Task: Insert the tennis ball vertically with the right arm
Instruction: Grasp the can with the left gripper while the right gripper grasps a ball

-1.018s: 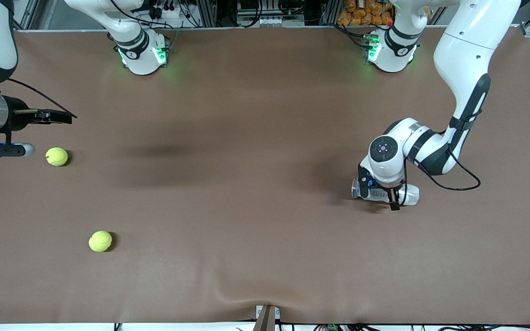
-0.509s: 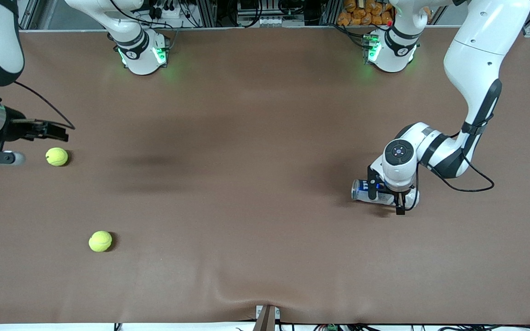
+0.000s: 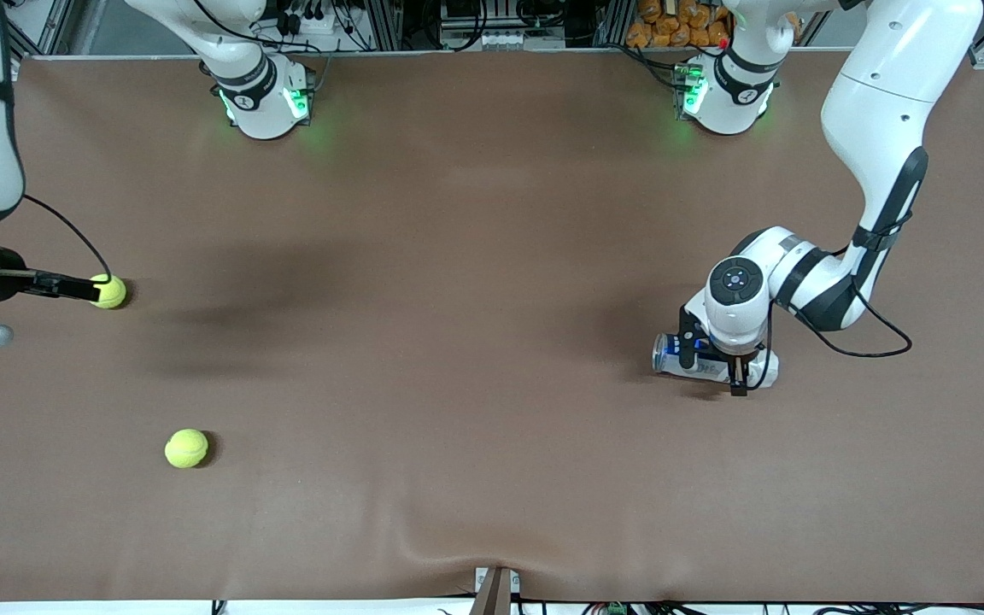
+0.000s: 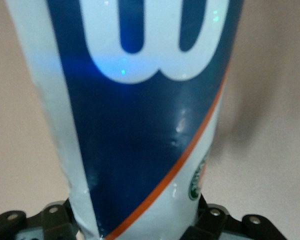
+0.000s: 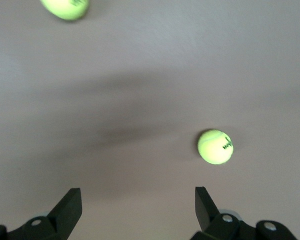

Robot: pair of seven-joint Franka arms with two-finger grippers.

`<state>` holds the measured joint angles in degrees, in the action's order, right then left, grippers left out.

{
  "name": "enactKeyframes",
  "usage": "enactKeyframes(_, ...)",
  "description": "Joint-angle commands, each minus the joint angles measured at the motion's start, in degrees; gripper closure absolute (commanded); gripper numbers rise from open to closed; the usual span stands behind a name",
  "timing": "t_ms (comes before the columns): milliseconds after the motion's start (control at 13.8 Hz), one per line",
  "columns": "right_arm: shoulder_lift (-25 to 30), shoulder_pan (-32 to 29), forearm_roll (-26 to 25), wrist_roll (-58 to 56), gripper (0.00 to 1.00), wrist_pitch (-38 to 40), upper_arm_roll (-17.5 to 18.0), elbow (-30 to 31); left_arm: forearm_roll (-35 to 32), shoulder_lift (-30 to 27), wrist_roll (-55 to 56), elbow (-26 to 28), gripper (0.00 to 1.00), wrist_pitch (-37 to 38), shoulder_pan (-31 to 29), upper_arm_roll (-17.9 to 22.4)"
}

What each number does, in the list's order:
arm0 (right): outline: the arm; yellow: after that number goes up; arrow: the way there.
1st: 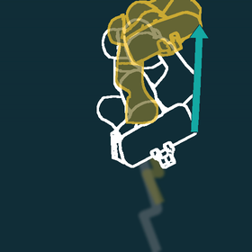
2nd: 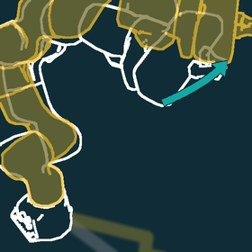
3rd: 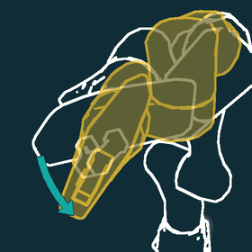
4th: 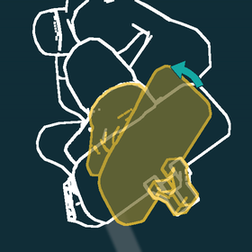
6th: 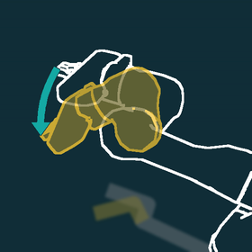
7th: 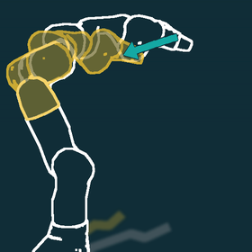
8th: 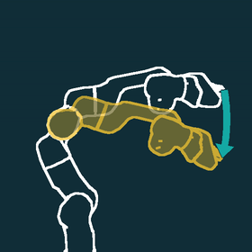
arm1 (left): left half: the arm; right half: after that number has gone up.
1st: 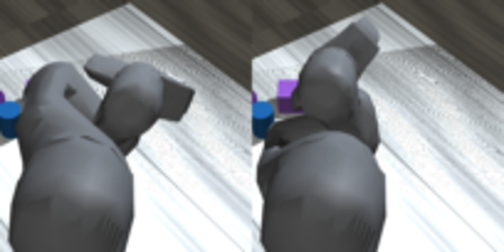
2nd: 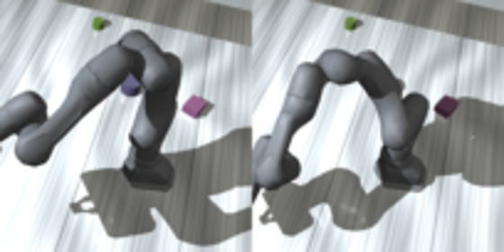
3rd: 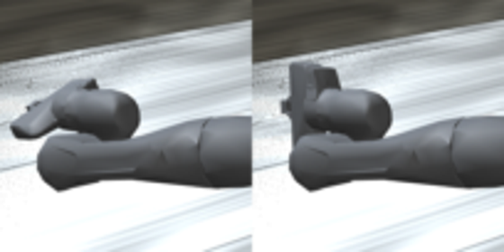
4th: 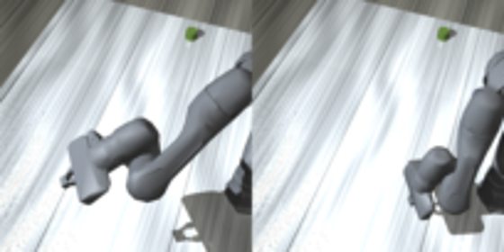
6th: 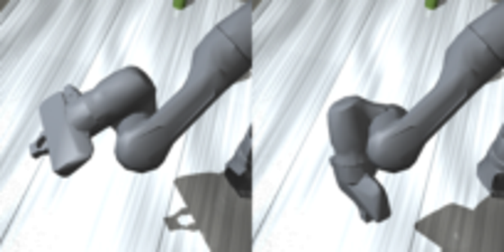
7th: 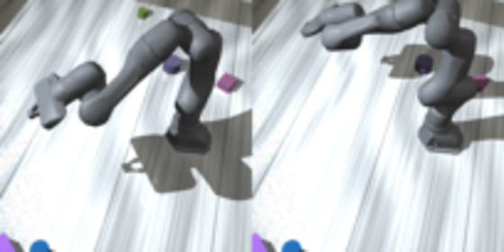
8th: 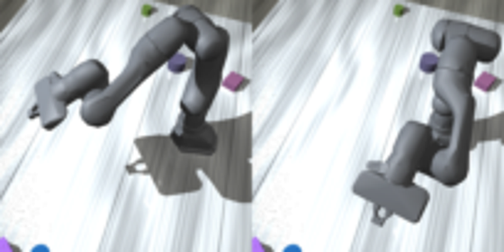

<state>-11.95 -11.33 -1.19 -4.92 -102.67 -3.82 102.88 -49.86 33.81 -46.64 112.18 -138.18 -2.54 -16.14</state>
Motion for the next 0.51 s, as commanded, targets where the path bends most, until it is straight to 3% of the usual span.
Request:
enactKeyframes(0,-0.18,-3.96,-0.47,-1.49,0.0,-4.89,0.74,5.99,-1.38,0.91,-0.2,-0.12,0.21,-0.87,-0.01,0.06)
enactKeyframes(291,-0.97,-8.34,-2.67,-2.37,0.0,-14.37,0.74,14.26,-1.38,0.99,-0.12,-0.21,0.25,-0.87,-0.1,0.06)
enactKeyframes(436,-2.71,-11.77,-2.76,-7.88,0.0,-24.97,0.74,19.35,-1.38,0.99,0.41,-0.21,0.24,-0.87,-0.1,-0.03)
